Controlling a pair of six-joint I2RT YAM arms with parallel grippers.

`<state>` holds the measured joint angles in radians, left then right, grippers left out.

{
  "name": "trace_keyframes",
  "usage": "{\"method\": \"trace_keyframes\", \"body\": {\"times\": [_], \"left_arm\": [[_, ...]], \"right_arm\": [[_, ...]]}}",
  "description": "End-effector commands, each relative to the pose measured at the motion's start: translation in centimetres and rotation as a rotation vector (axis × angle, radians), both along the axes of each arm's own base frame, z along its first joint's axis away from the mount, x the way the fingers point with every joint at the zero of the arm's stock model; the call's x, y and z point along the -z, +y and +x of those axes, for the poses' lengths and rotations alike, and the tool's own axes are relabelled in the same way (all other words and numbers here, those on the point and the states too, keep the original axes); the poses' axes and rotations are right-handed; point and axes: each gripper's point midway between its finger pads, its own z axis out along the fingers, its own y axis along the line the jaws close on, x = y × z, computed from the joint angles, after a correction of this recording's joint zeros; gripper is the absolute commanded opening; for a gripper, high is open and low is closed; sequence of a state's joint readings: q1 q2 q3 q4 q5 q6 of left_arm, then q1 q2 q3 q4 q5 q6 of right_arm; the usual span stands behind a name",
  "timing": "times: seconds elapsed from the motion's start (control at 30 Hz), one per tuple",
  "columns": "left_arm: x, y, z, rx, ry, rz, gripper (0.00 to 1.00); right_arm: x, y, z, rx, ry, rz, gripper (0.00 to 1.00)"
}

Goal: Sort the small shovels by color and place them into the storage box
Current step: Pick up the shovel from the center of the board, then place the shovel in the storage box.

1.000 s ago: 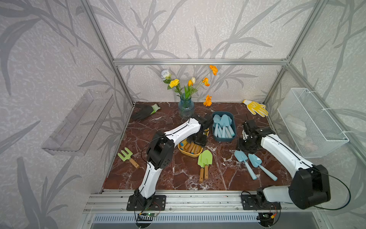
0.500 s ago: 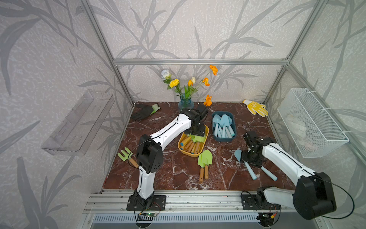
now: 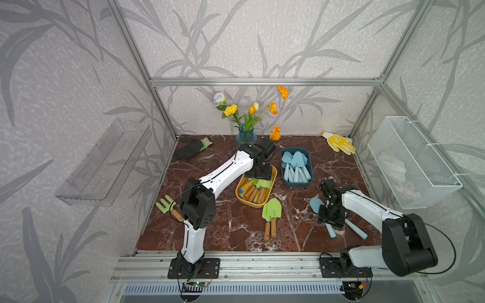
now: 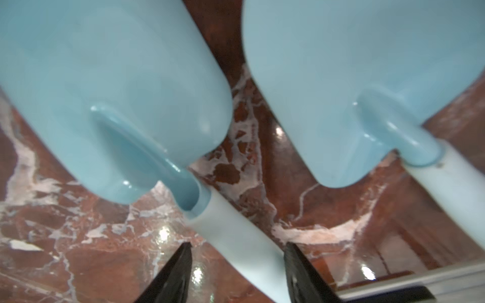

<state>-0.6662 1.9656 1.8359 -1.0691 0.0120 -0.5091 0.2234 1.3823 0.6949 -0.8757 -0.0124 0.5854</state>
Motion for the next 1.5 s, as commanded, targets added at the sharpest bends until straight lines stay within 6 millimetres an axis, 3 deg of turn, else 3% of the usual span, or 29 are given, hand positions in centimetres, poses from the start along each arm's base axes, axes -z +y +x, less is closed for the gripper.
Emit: {"method": "trace_keyframes", "body": {"times": [0.0,0.27,0.47,0.7,0.93,1.0,1.2,1.47], "left_arm": [[0.7,0.3,-0.5,-0.009,0.028,0.016,0.77],[0.8,0.5,-0.3,-0.012,0.027,0.026,0.77],[0.8,1.0,0.0,-0.025,0.028,0.026,0.78],[1.1,2.1,-0.1,-0.047,0.034,0.031,0.77],[1.0,4.4,-1.0,-0.071,0.024,0.067,0.78],[1.0,5.2,-1.5,-0.073,0.021,0.088,0.78],[1.2,7.1,-3.2,-0.091,0.019,0.114,0.78],[2.3,6.8,-6.3,0.001,0.103,0.061,0.78]], "right_arm": [[1.0,1.3,0.1,-0.016,-0.001,0.075,0.49],[0.1,1.5,1.1,0.011,-0.043,0.074,0.22],[-4.7,0.1,3.9,0.017,-0.174,-0.014,0.21],[-11.6,2.6,11.0,-0.045,-0.387,0.075,0.21],[-14.0,6.6,19.1,-0.101,-0.461,0.16,0.21],[-14.1,8.0,21.0,-0.13,-0.463,0.169,0.21],[-11.5,11.1,25.3,-0.176,-0.413,0.2,0.22],[-6.5,12.8,27.2,-0.156,-0.321,0.231,0.23]]}}
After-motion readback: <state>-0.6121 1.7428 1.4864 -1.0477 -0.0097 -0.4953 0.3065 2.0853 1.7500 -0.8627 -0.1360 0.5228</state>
